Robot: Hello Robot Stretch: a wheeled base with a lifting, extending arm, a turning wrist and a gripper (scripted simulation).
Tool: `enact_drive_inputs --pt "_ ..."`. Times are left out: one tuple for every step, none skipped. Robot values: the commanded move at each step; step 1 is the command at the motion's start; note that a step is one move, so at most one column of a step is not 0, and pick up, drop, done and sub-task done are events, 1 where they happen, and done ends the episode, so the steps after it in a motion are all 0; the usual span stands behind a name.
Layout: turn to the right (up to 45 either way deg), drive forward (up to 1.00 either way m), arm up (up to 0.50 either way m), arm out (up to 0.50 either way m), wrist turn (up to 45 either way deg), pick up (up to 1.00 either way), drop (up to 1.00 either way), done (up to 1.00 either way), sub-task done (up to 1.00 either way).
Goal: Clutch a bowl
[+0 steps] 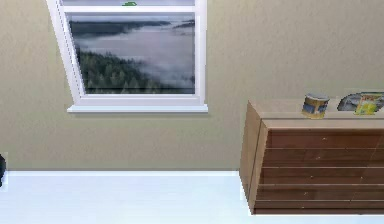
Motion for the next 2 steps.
enact_drive_inputs --pt "0.0 0.00 0.50 0.00 0.0 0.00 0.00 0.00 0.00" --pt "0.0 0.00 0.38 0.00 0.0 0.00 0.00 0.00 0.00"
